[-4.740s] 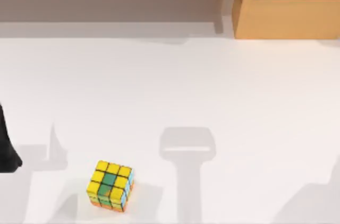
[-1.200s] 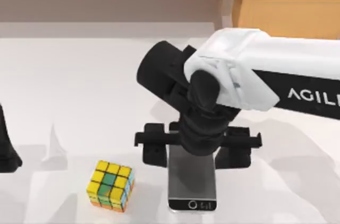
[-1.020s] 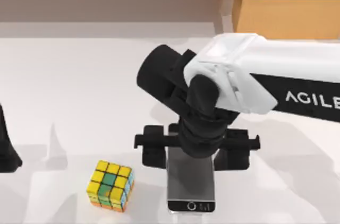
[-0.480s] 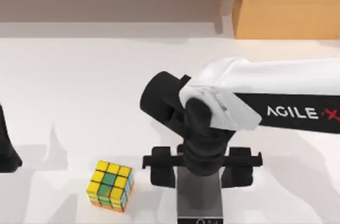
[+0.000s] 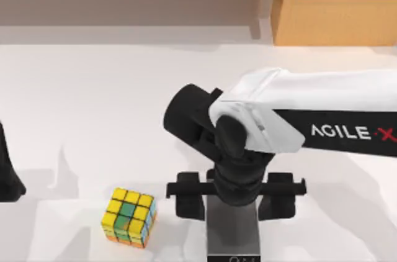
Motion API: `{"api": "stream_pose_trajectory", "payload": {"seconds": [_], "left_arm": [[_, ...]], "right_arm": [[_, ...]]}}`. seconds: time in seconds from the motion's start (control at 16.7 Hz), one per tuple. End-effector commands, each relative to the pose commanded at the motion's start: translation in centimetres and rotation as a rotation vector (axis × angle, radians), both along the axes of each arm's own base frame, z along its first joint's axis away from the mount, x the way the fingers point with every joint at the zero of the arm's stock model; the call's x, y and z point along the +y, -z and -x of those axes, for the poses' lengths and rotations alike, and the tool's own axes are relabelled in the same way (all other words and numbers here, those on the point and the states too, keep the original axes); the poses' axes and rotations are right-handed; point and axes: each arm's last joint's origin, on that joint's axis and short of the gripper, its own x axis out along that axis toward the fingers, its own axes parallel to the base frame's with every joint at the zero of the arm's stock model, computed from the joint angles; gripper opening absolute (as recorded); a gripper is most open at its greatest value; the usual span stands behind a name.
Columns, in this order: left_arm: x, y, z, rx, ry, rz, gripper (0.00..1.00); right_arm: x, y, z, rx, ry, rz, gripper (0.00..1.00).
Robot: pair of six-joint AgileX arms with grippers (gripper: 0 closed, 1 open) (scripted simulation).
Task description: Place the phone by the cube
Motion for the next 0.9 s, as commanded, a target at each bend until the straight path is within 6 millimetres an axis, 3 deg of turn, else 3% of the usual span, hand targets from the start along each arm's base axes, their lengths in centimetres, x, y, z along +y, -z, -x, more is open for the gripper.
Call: {"api": "stream_pose_trajectory", "payload": {"seconds": [0.54,0.9], "left_arm": [[0.00,0.00,0.00,0.000,0.000,0.000,1.00],[0.00,0.00,0.00,0.000,0.000,0.000,1.00]], "right_arm": [[0.00,0.00,0.00,0.000,0.000,0.000,0.98],[0.00,0.00,0.00,0.000,0.000,0.000,1.00]]}}
